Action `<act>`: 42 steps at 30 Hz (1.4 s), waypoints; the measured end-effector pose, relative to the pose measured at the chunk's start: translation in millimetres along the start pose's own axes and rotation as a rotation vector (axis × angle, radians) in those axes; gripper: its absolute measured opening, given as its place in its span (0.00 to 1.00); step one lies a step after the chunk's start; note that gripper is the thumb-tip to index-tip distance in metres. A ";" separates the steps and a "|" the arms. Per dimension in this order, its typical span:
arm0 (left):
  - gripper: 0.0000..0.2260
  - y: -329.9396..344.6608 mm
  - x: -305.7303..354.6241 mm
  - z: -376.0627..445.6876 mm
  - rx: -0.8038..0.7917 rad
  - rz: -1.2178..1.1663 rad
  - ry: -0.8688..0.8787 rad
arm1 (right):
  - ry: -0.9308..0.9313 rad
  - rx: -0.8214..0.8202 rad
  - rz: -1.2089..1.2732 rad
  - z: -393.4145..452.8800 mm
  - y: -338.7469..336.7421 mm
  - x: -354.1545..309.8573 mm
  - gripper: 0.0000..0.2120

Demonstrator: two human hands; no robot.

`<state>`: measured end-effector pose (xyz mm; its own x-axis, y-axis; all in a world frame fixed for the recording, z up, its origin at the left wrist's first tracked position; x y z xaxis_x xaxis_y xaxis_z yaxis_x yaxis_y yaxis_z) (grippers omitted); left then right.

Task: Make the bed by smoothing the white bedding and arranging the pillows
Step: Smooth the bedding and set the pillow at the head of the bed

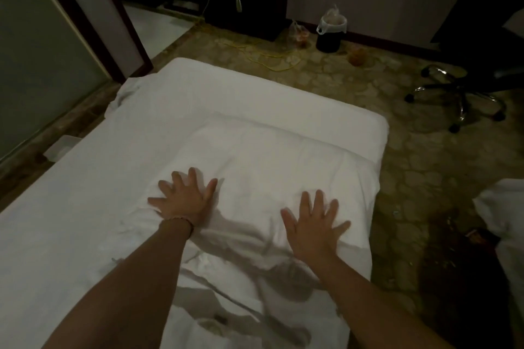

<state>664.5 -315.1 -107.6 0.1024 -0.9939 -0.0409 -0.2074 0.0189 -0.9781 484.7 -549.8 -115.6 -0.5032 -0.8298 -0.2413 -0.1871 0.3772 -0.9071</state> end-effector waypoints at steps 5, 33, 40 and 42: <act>0.39 34.0 -0.1 -8.4 -0.074 -0.048 -0.030 | 0.037 -0.029 0.080 -6.9 40.0 26.9 0.33; 0.39 20.4 -74.8 -4.9 0.011 -0.320 -0.205 | 0.267 0.082 0.586 -41.9 8.6 20.8 0.52; 0.42 24.7 -117.1 -31.0 0.027 -0.294 -0.214 | 0.250 0.017 0.541 -89.1 20.2 12.2 0.52; 0.46 43.2 -117.7 -36.9 -0.028 -0.284 -0.251 | 0.274 -0.027 0.547 -92.6 39.6 14.7 0.53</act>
<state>607.6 -201.3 -137.5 0.3943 -0.9015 0.1784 -0.1628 -0.2596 -0.9519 391.8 -509.0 -123.2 -0.7302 -0.3783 -0.5690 0.1404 0.7319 -0.6668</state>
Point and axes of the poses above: each hand's wrist, its own z-axis towards the middle knuckle, its own y-axis out of the palm, x = y × z, the point moved 4 cm from there along z, towards the middle knuckle, and after that the axes turned 9 degrees about -y, right-handed, at the moved point
